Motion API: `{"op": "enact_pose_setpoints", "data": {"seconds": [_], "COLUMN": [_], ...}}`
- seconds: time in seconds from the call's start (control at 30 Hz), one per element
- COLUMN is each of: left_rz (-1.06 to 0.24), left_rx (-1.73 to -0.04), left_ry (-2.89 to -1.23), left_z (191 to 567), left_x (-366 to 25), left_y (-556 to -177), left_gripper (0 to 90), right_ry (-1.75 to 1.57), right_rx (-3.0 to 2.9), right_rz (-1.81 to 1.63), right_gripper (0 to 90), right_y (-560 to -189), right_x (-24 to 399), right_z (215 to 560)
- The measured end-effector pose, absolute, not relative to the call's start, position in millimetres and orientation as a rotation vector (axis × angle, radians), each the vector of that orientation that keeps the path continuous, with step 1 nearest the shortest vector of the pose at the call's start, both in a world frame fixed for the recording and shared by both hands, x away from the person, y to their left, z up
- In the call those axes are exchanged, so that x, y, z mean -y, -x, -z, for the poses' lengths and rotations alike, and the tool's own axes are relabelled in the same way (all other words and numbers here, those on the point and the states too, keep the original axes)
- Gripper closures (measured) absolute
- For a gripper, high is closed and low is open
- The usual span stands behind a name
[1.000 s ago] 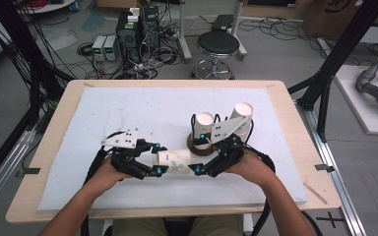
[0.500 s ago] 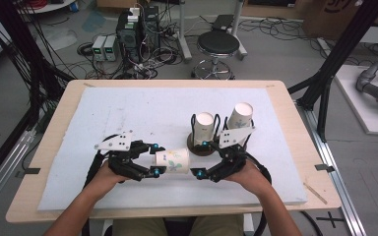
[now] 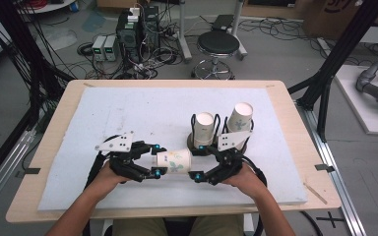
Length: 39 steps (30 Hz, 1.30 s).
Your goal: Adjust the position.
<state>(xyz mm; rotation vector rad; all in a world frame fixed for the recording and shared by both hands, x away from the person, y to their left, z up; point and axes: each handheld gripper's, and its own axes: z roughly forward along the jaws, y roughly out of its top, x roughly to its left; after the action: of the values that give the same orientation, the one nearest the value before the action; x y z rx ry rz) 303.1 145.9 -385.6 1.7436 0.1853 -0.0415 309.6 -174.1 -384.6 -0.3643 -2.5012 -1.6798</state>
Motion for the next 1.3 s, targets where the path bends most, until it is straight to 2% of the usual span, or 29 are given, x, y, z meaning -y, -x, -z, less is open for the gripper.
{"op": "enact_pose_setpoints", "data": {"seconds": [0.4,0.77,0.93,0.97,1.07,1.3], "left_rz": [0.071,0.096,0.087,0.078,0.051,-0.004], "left_rx": [-0.134,-0.146,-0.152,-0.176,-0.27,-0.269], "left_ry": [-1.729,-1.715,-1.721,-1.723,-1.76,-1.85], "left_z": [386.1,389.2,389.4,389.3,388.5,379.2], "left_x": [-141.3,-142.2,-141.9,-141.1,-139.2,-137.2], "left_y": [-298.9,-299.0,-297.9,-296.2,-295.2,-293.1], "left_gripper": [37.6,37.4,36.9,36.0,14.1,13.5], "right_ry": [0.32,0.263,0.256,0.253,0.257,0.241], "right_rx": [2.439,2.433,2.452,2.459,2.485,2.648], "right_rz": [1.671,1.694,1.69,1.684,1.662,1.495], "right_gripper": [17.7,35.6,38.4,38.3,36.7,34.0], "right_y": [-311.5,-310.0,-309.9,-310.2,-310.4,-312.4], "right_x": [163.4,165.3,166.0,166.5,167.5,160.9], "right_z": [391.0,390.4,388.1,387.0,382.1,361.0]}}
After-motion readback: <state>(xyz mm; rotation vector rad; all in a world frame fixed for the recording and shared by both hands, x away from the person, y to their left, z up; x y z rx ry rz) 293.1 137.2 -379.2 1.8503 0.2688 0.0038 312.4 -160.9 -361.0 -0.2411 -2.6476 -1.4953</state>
